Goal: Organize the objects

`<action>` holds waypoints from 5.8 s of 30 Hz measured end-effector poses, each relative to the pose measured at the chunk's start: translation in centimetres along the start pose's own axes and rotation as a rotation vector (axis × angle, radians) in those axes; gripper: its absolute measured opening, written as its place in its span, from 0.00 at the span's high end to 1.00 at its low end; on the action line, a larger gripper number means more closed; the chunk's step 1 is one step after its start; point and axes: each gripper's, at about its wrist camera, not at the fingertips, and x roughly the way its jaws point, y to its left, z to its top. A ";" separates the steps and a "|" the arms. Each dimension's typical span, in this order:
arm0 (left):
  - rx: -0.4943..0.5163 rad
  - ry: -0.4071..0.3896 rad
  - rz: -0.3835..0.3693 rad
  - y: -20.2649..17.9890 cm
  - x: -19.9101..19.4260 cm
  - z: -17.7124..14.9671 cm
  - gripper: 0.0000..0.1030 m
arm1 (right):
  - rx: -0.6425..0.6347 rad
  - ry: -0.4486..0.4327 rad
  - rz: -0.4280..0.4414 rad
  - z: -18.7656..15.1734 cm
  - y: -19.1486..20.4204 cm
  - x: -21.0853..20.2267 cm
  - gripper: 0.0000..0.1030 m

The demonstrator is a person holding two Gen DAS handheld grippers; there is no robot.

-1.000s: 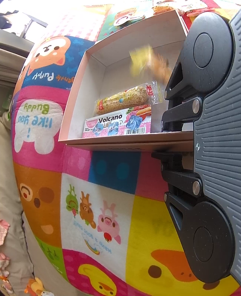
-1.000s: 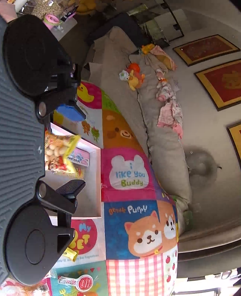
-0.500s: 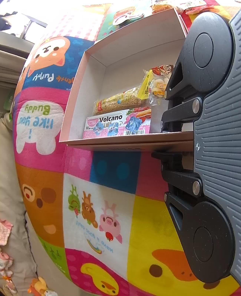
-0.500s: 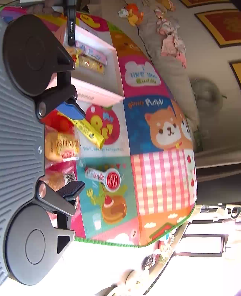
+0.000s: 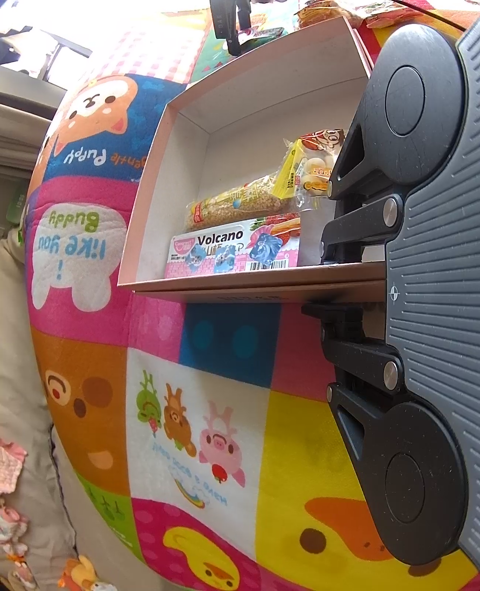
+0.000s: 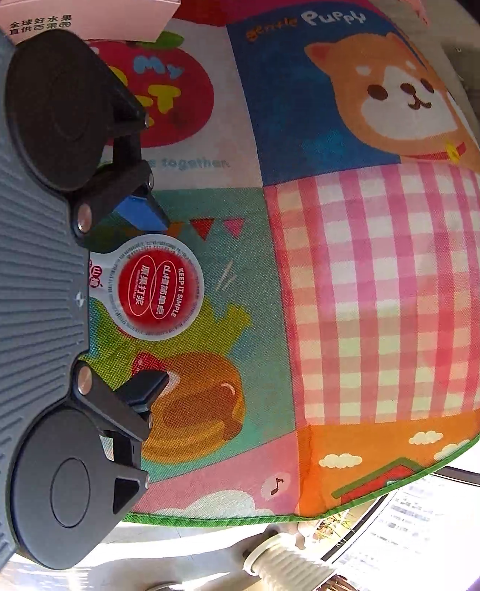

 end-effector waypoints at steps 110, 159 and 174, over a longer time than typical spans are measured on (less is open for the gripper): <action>0.003 -0.003 0.005 -0.2 -0.1 0.2 0.86 | 0.032 -0.084 0.245 -7.4 7.2 -7.3 0.37; -0.011 -0.010 0.005 0.0 -0.1 0.0 0.86 | -0.293 -0.323 -0.181 -26.8 0.3 -16.4 0.17; -0.015 -0.008 0.004 -0.1 -0.1 0.0 0.86 | 0.157 -0.229 0.119 -22.2 -2.4 -13.8 0.12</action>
